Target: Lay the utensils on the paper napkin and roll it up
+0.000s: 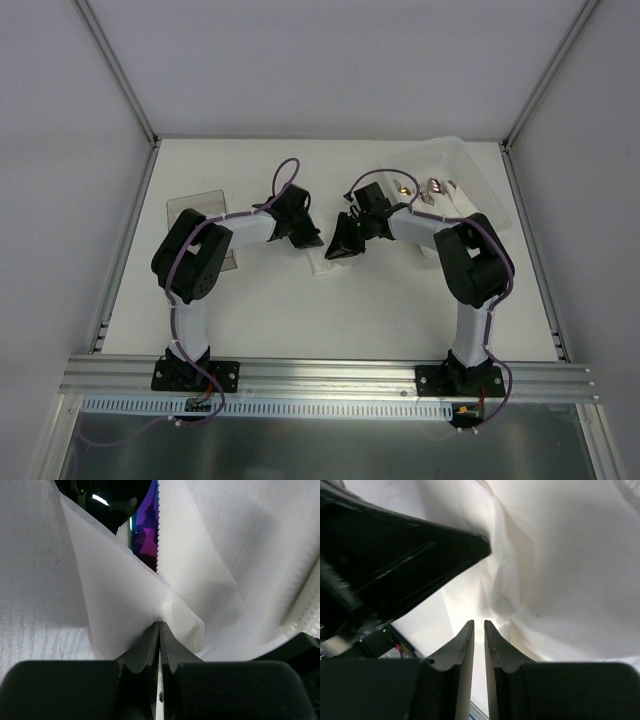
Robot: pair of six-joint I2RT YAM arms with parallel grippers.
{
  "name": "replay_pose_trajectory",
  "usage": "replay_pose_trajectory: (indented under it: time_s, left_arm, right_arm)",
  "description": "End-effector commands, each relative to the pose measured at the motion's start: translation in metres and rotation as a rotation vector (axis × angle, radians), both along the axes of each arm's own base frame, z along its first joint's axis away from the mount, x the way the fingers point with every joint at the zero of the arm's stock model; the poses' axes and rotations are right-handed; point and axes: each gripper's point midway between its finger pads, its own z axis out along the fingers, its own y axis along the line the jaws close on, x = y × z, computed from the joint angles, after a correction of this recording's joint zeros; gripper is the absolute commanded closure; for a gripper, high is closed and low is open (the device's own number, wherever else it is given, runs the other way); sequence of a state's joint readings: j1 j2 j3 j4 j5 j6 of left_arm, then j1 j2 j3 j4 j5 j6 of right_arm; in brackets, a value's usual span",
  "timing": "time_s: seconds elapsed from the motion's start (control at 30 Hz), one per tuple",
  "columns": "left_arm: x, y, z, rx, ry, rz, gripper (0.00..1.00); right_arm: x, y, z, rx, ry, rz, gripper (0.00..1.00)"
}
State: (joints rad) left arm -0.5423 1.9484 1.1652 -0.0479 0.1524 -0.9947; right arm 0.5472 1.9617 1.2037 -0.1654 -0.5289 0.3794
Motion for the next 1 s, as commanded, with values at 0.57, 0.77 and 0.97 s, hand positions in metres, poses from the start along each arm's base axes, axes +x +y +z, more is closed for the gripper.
replay_pose_trajectory:
  time_s: [0.57,0.77,0.97]
  left_arm:
    - [-0.055,0.037,-0.04,0.116,0.22,-0.059,1.0]
    - [-0.054,0.034,-0.04,0.103,0.231,-0.046,1.0]
    - [-0.054,0.036,-0.038,0.103,0.227,-0.046,1.0]
  right_arm:
    - [0.018,0.029,0.028,0.086,-0.132,0.028,0.85]
    - [0.02,0.03,0.012,0.038,-0.126,0.009,0.86]
    - [0.028,0.02,-0.007,-0.044,-0.117,-0.058,0.89]
